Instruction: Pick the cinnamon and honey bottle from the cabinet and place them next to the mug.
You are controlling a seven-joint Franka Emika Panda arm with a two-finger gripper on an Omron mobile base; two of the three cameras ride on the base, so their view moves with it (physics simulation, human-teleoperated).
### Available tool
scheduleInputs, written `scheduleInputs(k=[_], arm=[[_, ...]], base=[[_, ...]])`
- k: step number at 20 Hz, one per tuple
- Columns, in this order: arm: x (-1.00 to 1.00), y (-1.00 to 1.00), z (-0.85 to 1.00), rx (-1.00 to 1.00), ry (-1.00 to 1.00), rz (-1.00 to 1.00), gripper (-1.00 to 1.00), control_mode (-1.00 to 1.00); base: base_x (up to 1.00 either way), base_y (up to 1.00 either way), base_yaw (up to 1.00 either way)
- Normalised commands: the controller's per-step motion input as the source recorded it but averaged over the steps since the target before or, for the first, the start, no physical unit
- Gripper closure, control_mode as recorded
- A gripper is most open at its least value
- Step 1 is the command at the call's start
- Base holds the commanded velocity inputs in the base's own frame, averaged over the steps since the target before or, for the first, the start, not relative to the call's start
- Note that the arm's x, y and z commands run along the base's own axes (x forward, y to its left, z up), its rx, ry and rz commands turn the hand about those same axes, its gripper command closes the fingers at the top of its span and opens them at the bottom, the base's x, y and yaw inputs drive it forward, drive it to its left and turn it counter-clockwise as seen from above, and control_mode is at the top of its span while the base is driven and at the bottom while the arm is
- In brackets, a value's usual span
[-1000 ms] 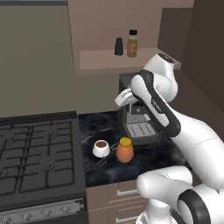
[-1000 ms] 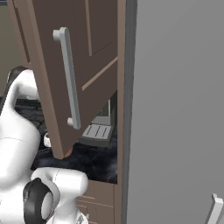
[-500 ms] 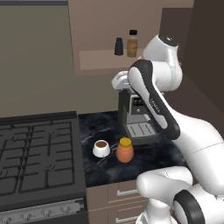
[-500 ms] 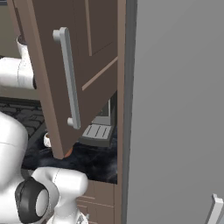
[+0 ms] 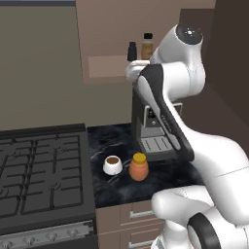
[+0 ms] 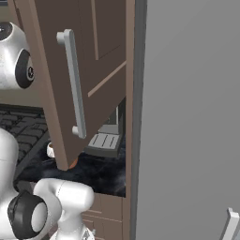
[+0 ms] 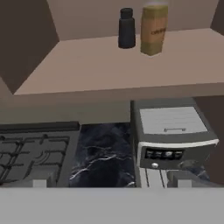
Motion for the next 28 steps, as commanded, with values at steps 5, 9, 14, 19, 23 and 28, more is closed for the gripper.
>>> scheduleInputs(k=[5, 9, 14, 19, 23, 28], arm=[[0.14, -0.39, 0.19, 0.0, -0.35, -0.17, -1.0, -1.0], [0.12, -0.58, 0.44, 0.0, -0.08, -0.02, -1.0, -1.0], [0.1, -0.69, 0.58, 0.03, 0.0, 0.01, -1.0, -1.0], [0.01, -0.37, 0.42, 0.03, 0.1, 0.08, -1.0, -1.0], [0.24, 0.0, -0.01, 0.0, 0.04, 0.0, -1.0, -1.0], [0.36, 0.0, -0.17, 0.0, 0.0, 0.0, -1.0, -1.0]], base=[[0.0, 0.0, 0.0], [0.0, 0.0, 0.0], [0.0, 0.0, 0.0], [0.0, 0.0, 0.0], [0.0, 0.0, 0.0], [0.0, 0.0, 0.0]])
